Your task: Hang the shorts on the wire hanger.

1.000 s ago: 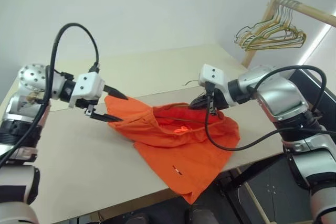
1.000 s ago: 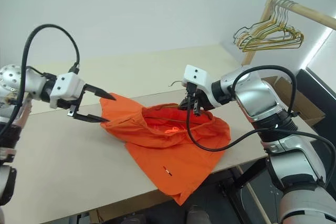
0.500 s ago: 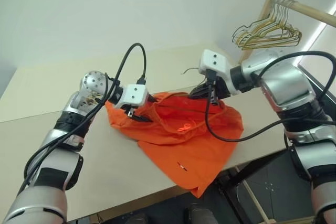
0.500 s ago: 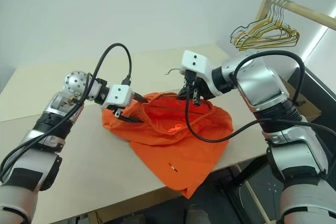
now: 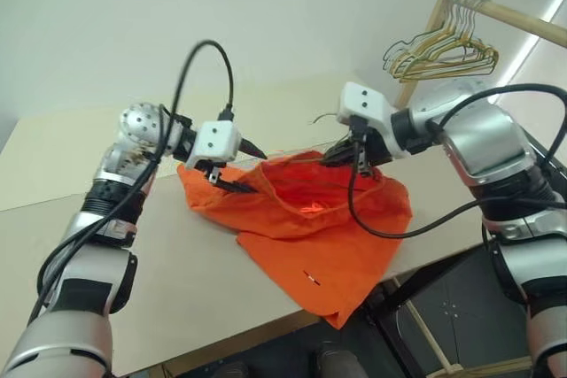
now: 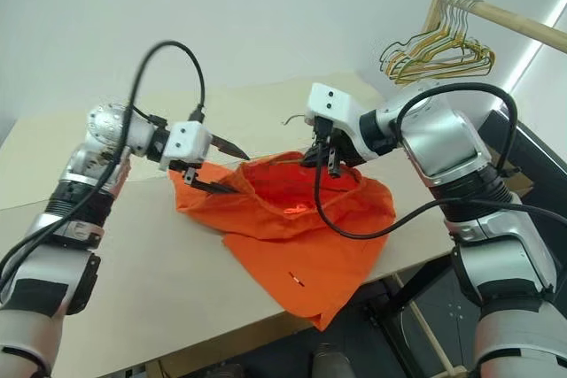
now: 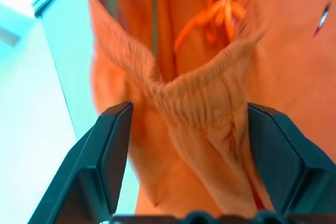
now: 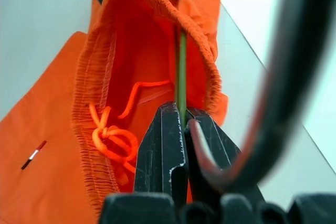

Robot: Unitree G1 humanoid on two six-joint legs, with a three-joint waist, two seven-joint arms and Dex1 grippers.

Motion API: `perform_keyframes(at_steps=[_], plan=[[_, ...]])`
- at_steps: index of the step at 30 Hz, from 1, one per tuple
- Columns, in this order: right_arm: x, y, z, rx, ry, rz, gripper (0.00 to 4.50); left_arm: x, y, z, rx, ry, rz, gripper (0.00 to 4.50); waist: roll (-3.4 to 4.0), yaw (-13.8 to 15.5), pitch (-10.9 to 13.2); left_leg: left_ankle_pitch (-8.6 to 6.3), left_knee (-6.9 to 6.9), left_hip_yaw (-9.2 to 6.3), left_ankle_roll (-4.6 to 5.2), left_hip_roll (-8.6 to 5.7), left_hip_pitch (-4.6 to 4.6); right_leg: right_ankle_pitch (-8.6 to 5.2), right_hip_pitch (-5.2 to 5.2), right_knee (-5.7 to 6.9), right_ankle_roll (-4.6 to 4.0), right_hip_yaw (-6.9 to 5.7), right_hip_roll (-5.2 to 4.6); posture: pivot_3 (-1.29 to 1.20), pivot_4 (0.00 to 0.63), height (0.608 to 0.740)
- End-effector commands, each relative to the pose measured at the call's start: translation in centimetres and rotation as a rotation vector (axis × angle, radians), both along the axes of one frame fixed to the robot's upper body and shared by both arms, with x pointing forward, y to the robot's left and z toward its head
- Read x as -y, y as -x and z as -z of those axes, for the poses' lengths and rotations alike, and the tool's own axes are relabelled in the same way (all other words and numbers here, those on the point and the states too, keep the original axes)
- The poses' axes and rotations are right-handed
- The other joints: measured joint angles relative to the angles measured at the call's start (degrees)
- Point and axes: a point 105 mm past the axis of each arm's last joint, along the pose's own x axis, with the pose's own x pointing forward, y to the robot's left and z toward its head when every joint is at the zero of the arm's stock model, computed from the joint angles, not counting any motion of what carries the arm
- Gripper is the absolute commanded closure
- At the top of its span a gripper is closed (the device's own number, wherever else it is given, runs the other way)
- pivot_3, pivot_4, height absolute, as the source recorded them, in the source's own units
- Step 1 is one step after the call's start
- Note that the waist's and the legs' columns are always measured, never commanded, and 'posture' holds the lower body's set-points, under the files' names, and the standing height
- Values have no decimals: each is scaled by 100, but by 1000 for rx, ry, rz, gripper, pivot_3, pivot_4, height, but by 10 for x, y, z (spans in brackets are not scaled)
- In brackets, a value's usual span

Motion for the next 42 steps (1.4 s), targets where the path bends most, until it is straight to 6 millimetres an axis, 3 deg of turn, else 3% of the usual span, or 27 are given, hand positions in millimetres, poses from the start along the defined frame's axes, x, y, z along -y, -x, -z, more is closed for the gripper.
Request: perform_keyframes(at_steps=[1,5,11,23,34,42], plan=[[-2,3,-9,32,0,-32,4500,-5,13,-10,4,28,49,951,1,0,0,0,-2,0,0,0,1,0,0,0,0,1,-1,-115,0,740],[-3,4,-9,30,1,-44,4500,-2,6,-14,11,62,3,951,1,43,0,0,6,-2,0,-2,-1,0,2,-2,0,-2,-2,-114,0,740],[-5,5,-12,38,-1,-56,4500,5,-8,7,100,-58,-24,951,2,28,-1,0,9,0,1,-6,1,0,3,0,0,0,-2,-120,0,740],[-9,7,-17,43,-17,-65,4500,27,-21,22,59,-93,-43,951,2,9,-1,0,8,0,1,-6,0,1,3,-1,1,0,-1,-134,0,740],[-10,8,-20,38,-29,-65,4500,24,-22,21,45,-97,-45,4375,2,4,-1,0,8,-1,1,-3,-1,1,1,-1,1,0,-2,-138,0,740],[-9,7,-20,74,-23,-85,4500,25,-23,19,24,-64,-63,4489,2,7,-1,0,9,-1,2,-5,-3,1,0,0,1,0,-4,-139,0,740]])
